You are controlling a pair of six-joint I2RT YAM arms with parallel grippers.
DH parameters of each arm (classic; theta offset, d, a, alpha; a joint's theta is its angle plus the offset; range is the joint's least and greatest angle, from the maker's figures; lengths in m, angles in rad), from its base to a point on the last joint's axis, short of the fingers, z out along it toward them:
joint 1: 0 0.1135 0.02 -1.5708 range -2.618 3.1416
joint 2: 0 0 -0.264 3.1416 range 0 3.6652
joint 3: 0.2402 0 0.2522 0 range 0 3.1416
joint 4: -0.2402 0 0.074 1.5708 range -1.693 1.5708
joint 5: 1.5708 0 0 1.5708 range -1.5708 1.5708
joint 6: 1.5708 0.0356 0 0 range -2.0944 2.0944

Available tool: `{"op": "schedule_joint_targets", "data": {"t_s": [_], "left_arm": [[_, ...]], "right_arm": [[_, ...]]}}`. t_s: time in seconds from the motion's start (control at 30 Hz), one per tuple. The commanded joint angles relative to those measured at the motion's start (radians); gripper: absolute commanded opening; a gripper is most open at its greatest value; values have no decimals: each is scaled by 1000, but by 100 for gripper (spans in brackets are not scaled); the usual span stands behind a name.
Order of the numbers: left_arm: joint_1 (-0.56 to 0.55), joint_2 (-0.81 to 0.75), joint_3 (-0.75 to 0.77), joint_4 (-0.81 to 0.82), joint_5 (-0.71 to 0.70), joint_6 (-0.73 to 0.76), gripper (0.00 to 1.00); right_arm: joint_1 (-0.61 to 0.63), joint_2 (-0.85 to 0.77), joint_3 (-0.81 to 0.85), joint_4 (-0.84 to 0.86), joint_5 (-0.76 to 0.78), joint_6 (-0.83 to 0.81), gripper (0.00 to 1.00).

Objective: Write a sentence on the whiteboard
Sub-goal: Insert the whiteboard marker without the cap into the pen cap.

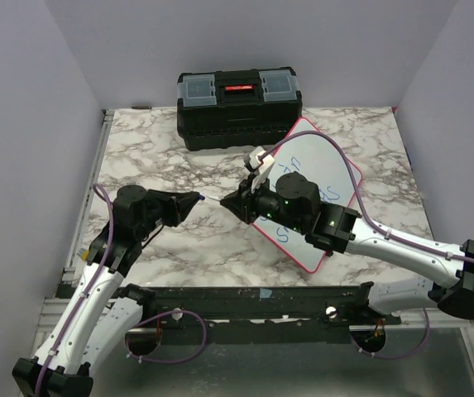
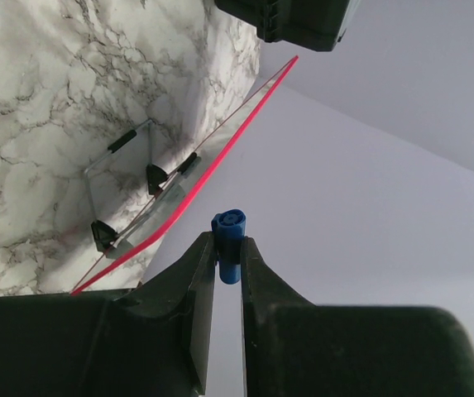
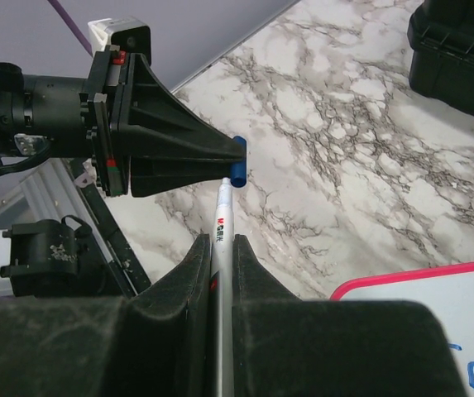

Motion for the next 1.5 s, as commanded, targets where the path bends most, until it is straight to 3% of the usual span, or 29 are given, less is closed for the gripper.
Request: {"op": "schedule_joint_targets", "data": {"t_s": [0.0, 1.47], "left_arm": [[9, -7, -14, 43, 55, -25, 0], [15, -4, -28, 75, 86, -38, 0]], "right_arm": [[12, 14, -16, 35, 36, -9, 1], [18, 56, -23, 53, 81, 12, 1]]}}
